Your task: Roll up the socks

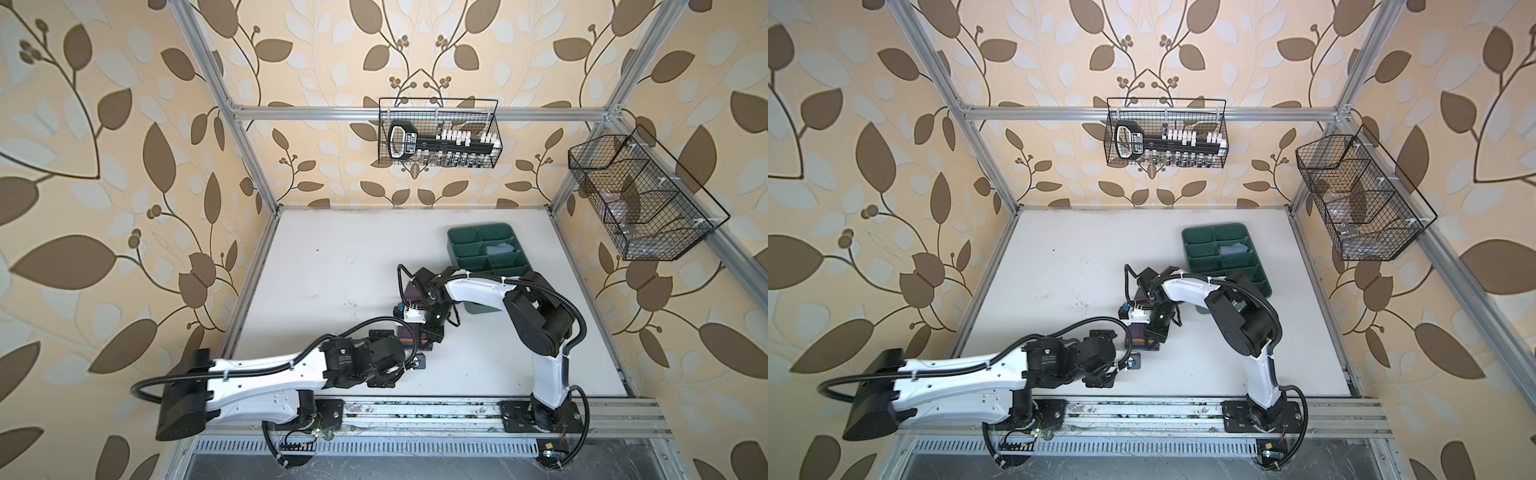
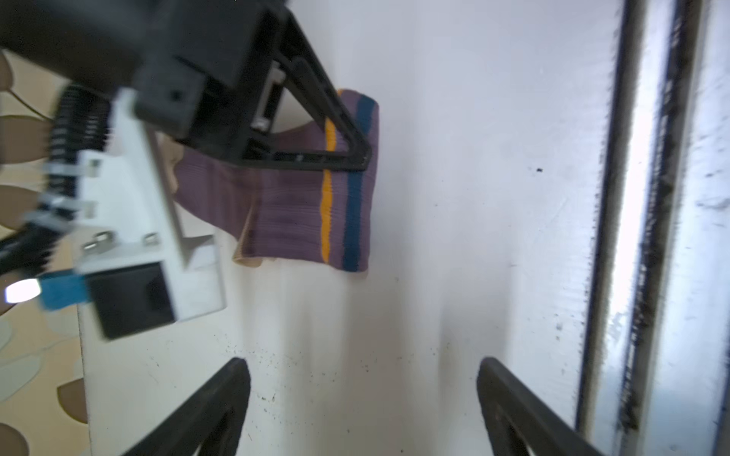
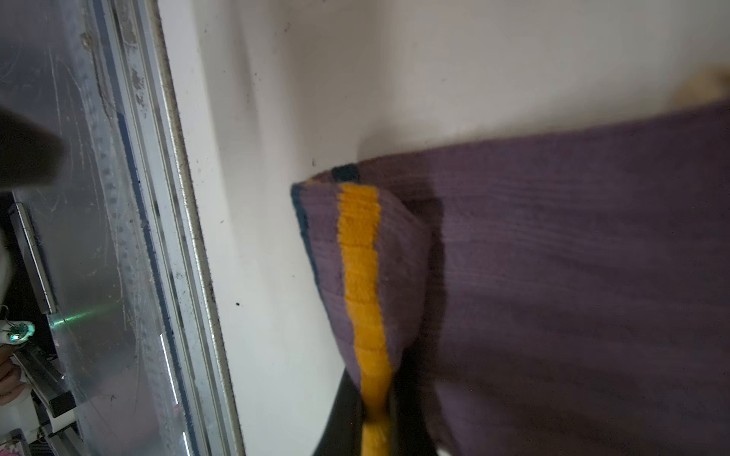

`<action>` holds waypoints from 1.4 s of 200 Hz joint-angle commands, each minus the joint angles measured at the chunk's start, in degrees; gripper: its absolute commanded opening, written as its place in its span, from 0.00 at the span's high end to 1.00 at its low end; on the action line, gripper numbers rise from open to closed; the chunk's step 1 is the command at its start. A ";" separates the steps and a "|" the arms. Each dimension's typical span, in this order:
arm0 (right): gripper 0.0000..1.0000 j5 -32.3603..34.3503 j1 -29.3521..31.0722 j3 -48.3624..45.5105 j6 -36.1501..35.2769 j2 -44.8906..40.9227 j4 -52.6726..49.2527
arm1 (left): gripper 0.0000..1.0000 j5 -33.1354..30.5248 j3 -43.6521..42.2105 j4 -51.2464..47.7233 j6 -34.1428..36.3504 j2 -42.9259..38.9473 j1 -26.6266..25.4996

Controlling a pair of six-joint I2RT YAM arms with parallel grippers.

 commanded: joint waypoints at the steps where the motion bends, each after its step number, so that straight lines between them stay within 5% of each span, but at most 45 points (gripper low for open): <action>1: 1.00 4.23 -0.57 0.18 -2.01 3.41 1.62 | 0.10 -8.47 -0.43 12.60 0.80 4.76 -0.18; 46: 1.00 3.63 -0.58 0.06 -2.57 3.30 1.31 | 0.17 -12.18 -0.51 26.44 2.62 15.59 0.28; 105: 1.00 3.00 -0.61 -0.54 -2.67 2.33 1.57 | 0.48 -7.63 1.79 24.81 1.04 23.04 1.69; 121: 1.00 2.67 -0.64 -1.21 -2.67 1.36 2.23 | 0.63 -7.27 2.63 24.17 0.36 24.23 1.97; 143: 0.91 1.82 -0.56 -2.50 -2.37 -0.78 3.77 | 1.00 -7.24 3.67 23.27 -0.02 25.35 2.34; 163: 0.77 2.03 -0.62 -4.76 -1.98 -3.13 5.33 | 1.00 -3.80 4.76 19.75 -0.22 24.44 3.81; 202: 0.64 2.94 -1.88 -8.75 -1.63 -12.64 7.54 | 1.00 15.44 7.09 8.23 2.20 19.51 11.93; 212: 0.39 2.76 -3.23 -9.24 -0.94 -16.01 7.93 | 1.00 16.35 7.40 7.19 2.44 19.42 12.86; 280: 0.38 2.01 -25.90 -6.87 22.16 -41.59 18.63 | 1.00 29.30 17.24 -4.29 -1.25 26.03 20.92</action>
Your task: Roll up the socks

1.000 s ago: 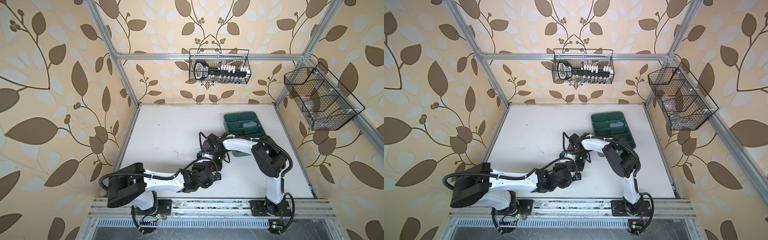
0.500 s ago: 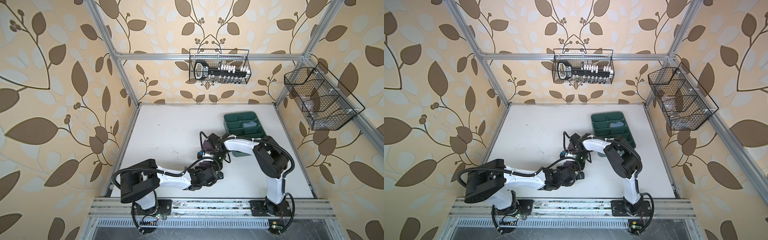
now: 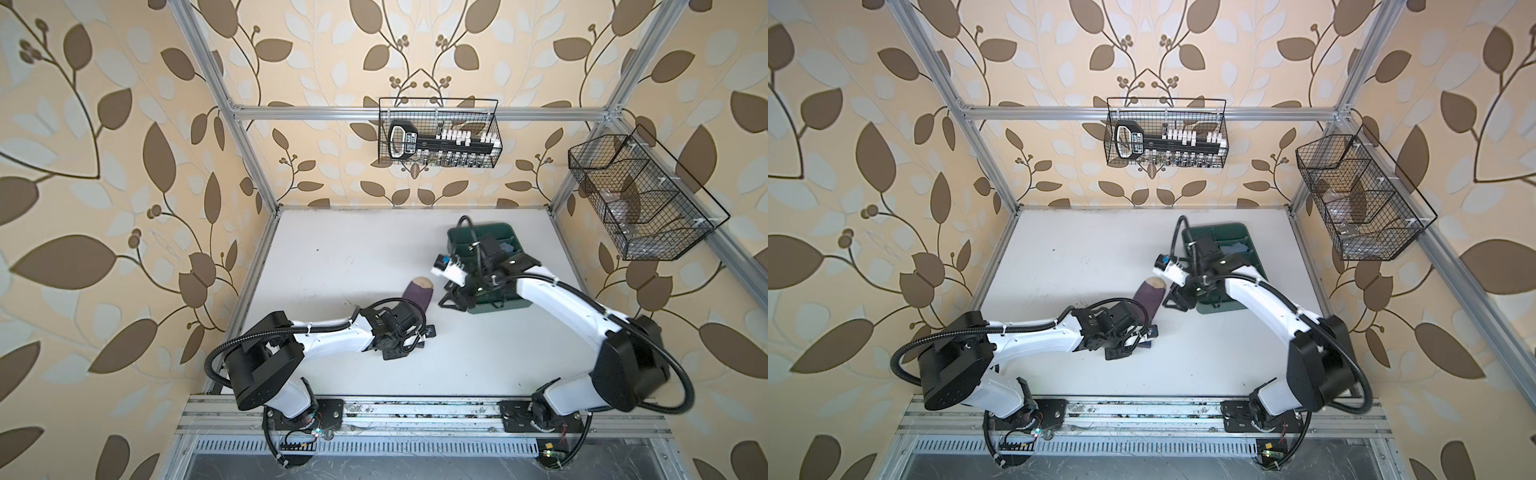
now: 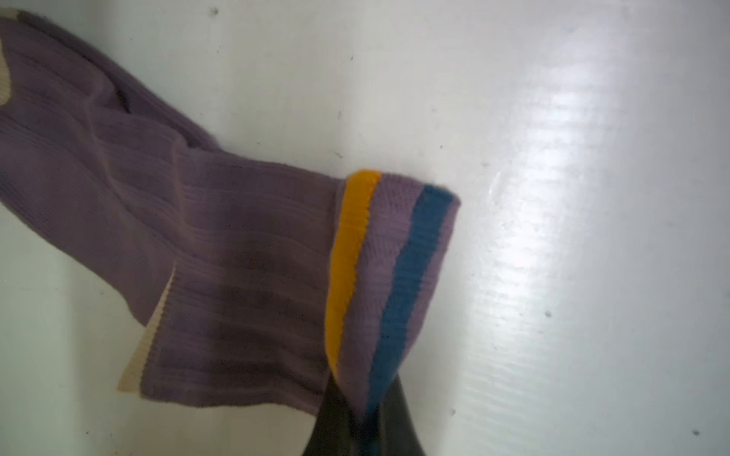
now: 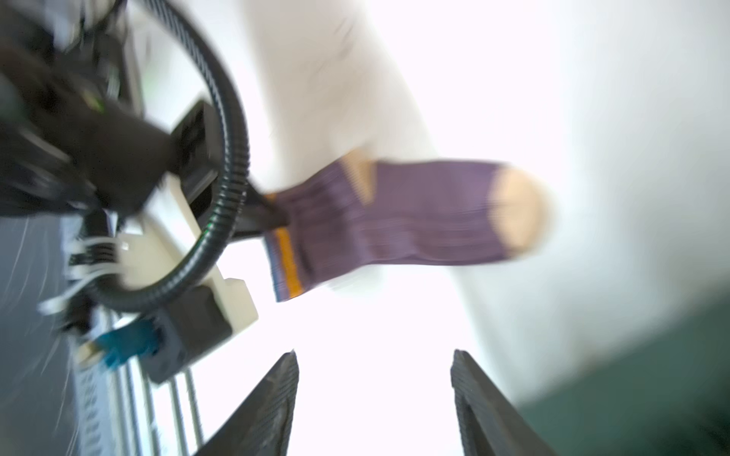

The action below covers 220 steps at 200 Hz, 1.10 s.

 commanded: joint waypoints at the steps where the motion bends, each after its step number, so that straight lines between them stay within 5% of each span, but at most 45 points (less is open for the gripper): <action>1: 0.38 -1.48 -5.93 1.60 12.48 -6.69 6.22 | 1.00 9.34 6.37 -8.21 -2.19 3.84 2.82; 31: 0.45 -18.54 -14.95 -6.29 38.08 -16.59 31.11 | 1.00 17.48 13.65 -15.43 -3.51 10.63 7.11; 56: 0.59 -22.89 -14.01 -15.91 58.31 -19.97 50.13 | 1.00 22.16 17.46 -18.85 -3.86 14.09 9.58; 91: 0.70 -24.90 -11.49 -18.54 63.52 -17.88 51.81 | 1.00 24.77 21.12 -21.78 -3.90 19.03 11.19; 105: 0.69 -19.21 -8.03 -18.86 51.79 -21.65 43.06 | 1.00 25.44 23.11 -23.29 -4.09 21.34 11.81; 127: 0.68 6.74 5.92 -18.46 24.11 -29.99 24.94 | 1.00 25.31 25.54 -24.72 -5.14 24.25 12.69; 140: 0.69 17.13 14.19 -22.31 14.13 -34.53 24.04 | 1.00 25.21 26.40 -25.00 -5.60 25.25 13.07; 165: 0.68 24.55 26.52 -34.17 -6.22 -43.62 28.01 | 1.00 25.30 27.35 -25.49 -6.15 26.39 13.77; 189: 0.66 37.42 38.64 -42.29 -17.71 -44.67 32.60 | 1.00 25.30 27.90 -25.86 -6.22 26.99 13.89; 220: 0.54 44.29 45.95 -40.82 -22.63 -29.36 36.24 | 1.00 25.39 28.18 -26.06 -6.33 27.28 13.97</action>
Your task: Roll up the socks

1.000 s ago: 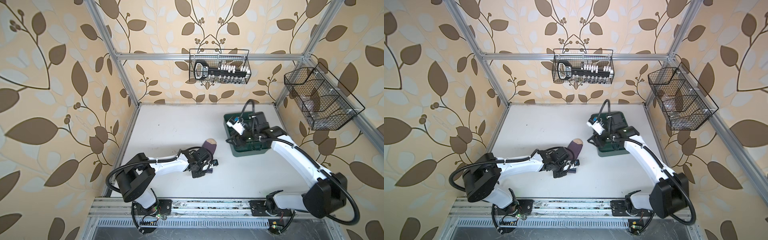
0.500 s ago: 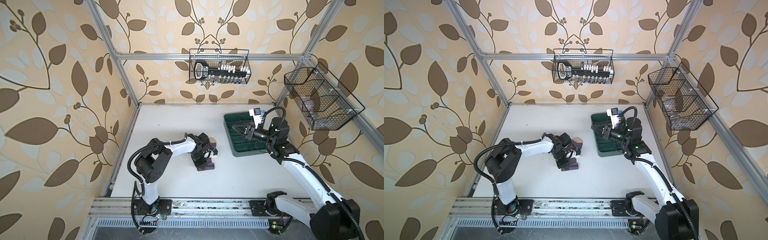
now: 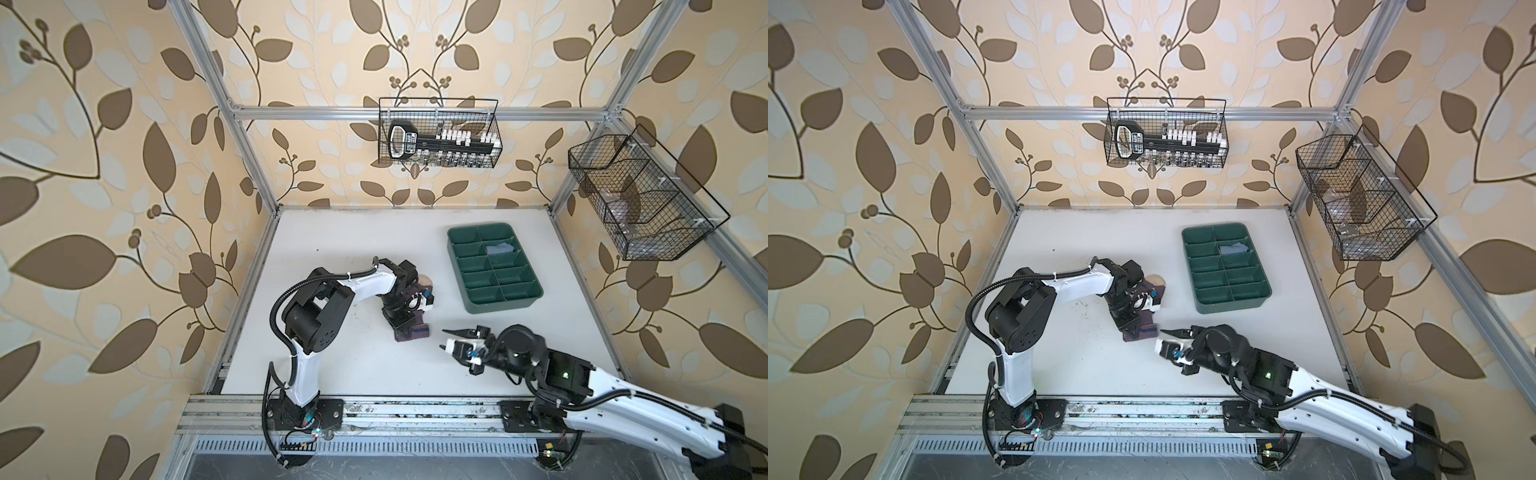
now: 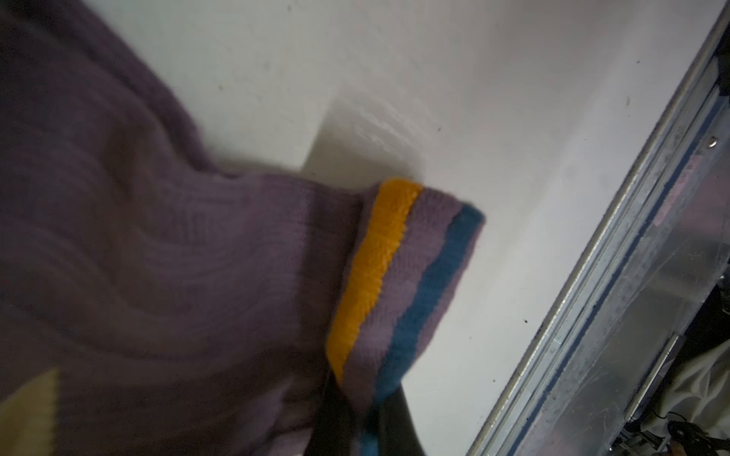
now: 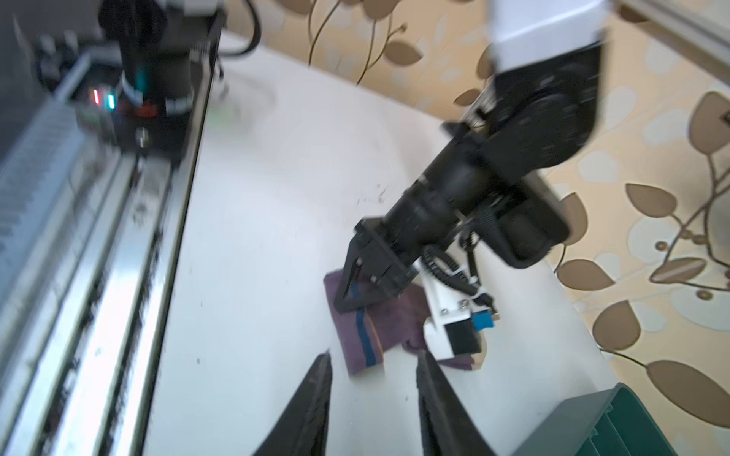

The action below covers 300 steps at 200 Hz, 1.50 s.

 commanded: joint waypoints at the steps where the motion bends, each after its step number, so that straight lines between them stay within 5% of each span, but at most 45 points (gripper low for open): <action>1: 0.54 11.54 3.52 1.32 -11.19 8.89 4.80 | 1.00 -1.78 0.30 0.93 -0.39 2.52 0.18; 64: 0.46 15.44 2.38 4.56 -12.93 38.88 24.97 | 1.00 -1.59 -0.56 1.81 -0.47 1.55 0.31; 103: 0.47 13.53 -1.38 8.32 -14.52 47.15 28.42 | 1.00 -1.52 -1.17 2.27 -0.44 0.77 0.36; 147: 0.59 12.32 -3.92 11.91 -14.76 54.37 24.82 | 0.98 -1.43 -1.07 2.17 -0.39 0.76 0.31; 217: 1.00 12.70 -3.77 12.34 -14.15 54.33 16.71 | 0.75 0.83 -0.80 2.99 -2.26 -2.82 0.26; 267: 1.00 11.96 -4.04 11.38 -12.37 49.71 6.74 | 0.57 0.85 -2.02 5.45 -4.63 -12.76 0.27; 300: 1.00 8.16 -3.77 13.47 -10.07 45.81 -4.44 | 0.53 -7.60 -4.45 7.66 -6.81 -22.85 0.57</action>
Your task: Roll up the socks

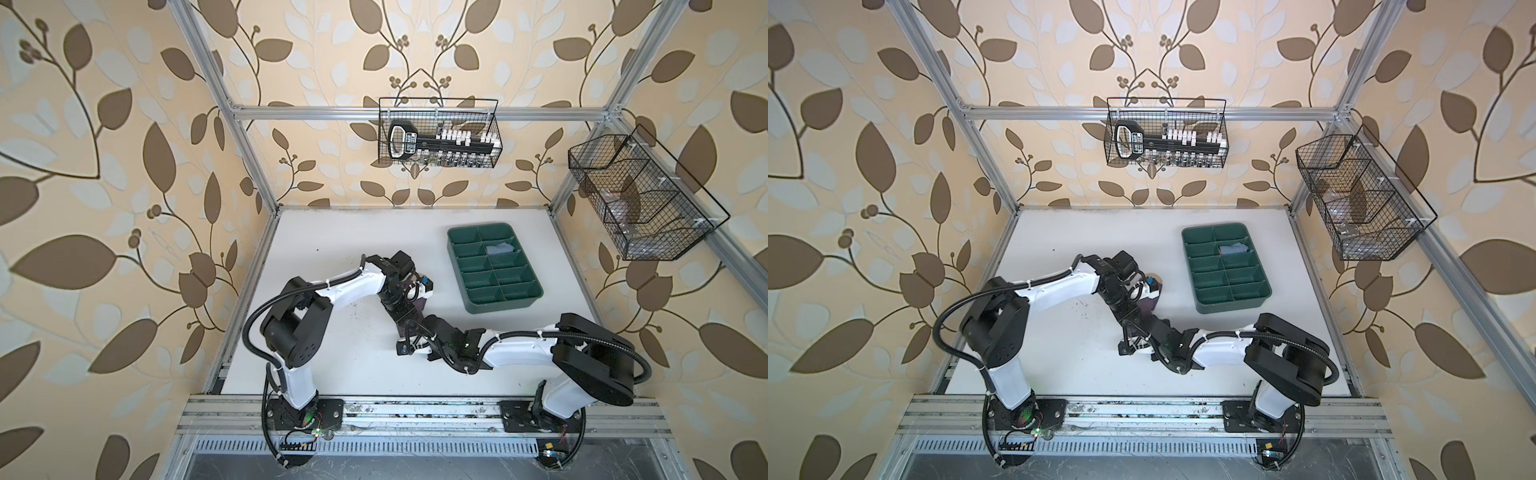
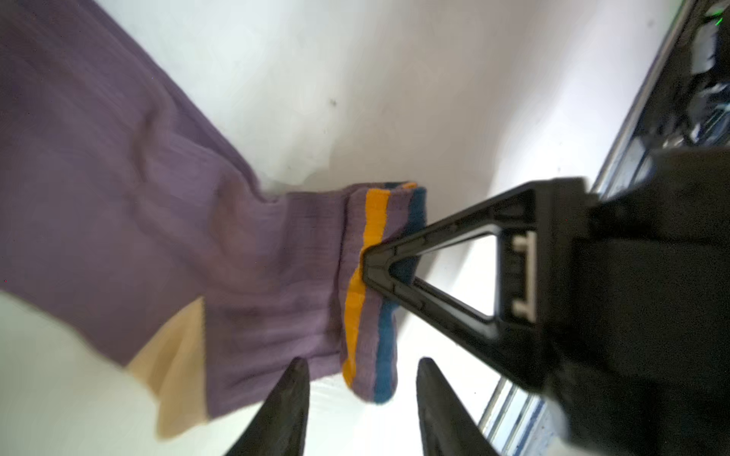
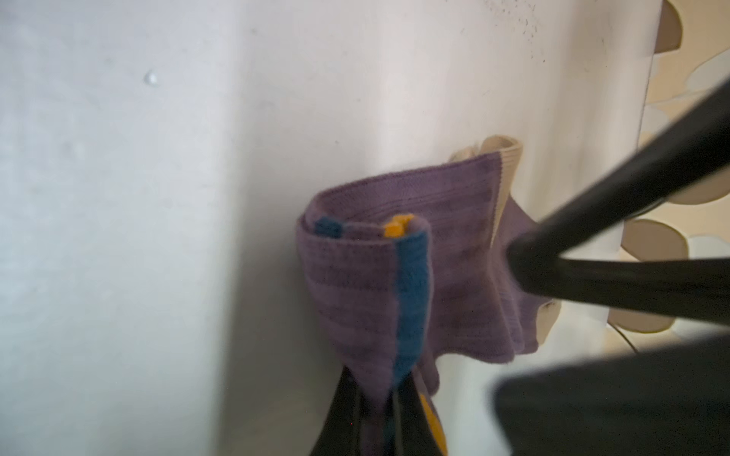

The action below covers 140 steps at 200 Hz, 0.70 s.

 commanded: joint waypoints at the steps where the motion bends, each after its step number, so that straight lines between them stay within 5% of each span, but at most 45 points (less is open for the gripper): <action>1: 1.00 -4.54 0.00 1.09 2.35 -2.13 -14.66 | 0.53 -6.48 -2.05 2.20 -2.22 -9.60 0.01; 29: 1.00 -14.52 -1.52 6.38 5.26 -3.36 -28.87 | 0.52 -21.96 -9.87 9.20 -9.53 -26.57 2.44; 56: 1.00 -26.46 -3.68 13.68 5.80 0.98 -42.86 | 0.37 -29.71 -18.37 11.53 -10.30 -46.36 3.06; 93: 1.00 -34.79 -4.98 23.59 7.94 10.79 -53.82 | 0.23 -22.27 -19.27 1.03 -6.99 -62.66 3.06; 111: 1.00 -36.17 -5.79 28.81 9.07 16.19 -57.79 | 0.22 -14.18 -16.26 -6.39 -3.58 -64.24 3.06; 140: 1.00 -38.36 -7.70 34.37 9.21 22.00 -60.64 | 0.24 -10.11 -13.56 -11.36 -1.70 -63.19 2.85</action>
